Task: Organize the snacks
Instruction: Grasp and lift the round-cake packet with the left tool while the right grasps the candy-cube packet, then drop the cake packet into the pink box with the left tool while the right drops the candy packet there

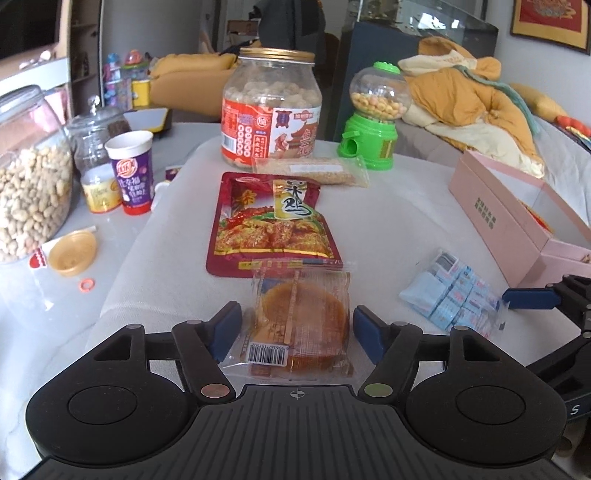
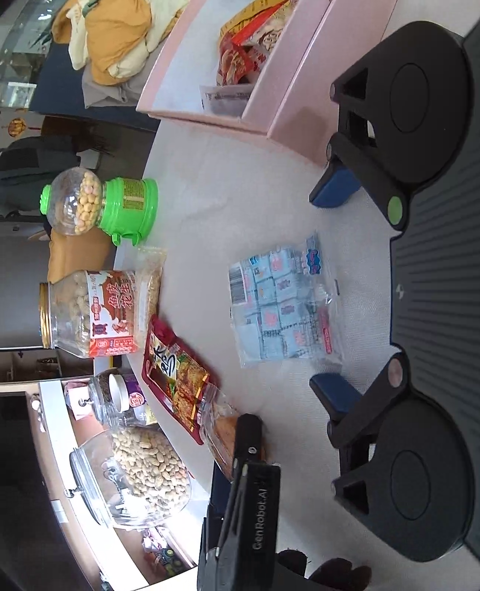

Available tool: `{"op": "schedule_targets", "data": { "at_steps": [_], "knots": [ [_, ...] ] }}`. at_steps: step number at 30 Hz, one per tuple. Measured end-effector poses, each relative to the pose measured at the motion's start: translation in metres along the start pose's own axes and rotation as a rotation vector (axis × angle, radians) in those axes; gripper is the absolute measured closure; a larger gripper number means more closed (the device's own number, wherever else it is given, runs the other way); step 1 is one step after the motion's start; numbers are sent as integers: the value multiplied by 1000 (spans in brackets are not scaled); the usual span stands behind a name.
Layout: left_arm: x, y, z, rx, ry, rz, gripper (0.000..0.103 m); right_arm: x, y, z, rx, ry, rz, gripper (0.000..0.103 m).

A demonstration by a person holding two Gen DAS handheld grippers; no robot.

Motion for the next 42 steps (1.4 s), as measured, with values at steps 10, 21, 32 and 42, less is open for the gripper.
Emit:
{"op": "schedule_targets", "data": {
  "at_steps": [10,21,32,42],
  "knots": [
    [4,4,2,-51,37,39,31,1,-20,-13,-9,25,-52,1],
    [-14,5,0,-34,-120,-47,42,-7,5,44,10,79,-63,44],
    [-62,-27,51,-103,59,-32,43,-33,23,64,41,6,-178,43],
    [-186,-150,100,-169,348,-165,43,-14,10,62,16,-58,-155,44]
  ]
}}
Point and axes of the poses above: each gripper's, at about its wrist camera, not at the fingertips, and z roughly against the way its jaws point, x to its left, y to its underside, the point moved 6 cm from there along -z, roughly the way its jaws point, and after that the axes turned 11 degrees about x, right-handed, at the moved point
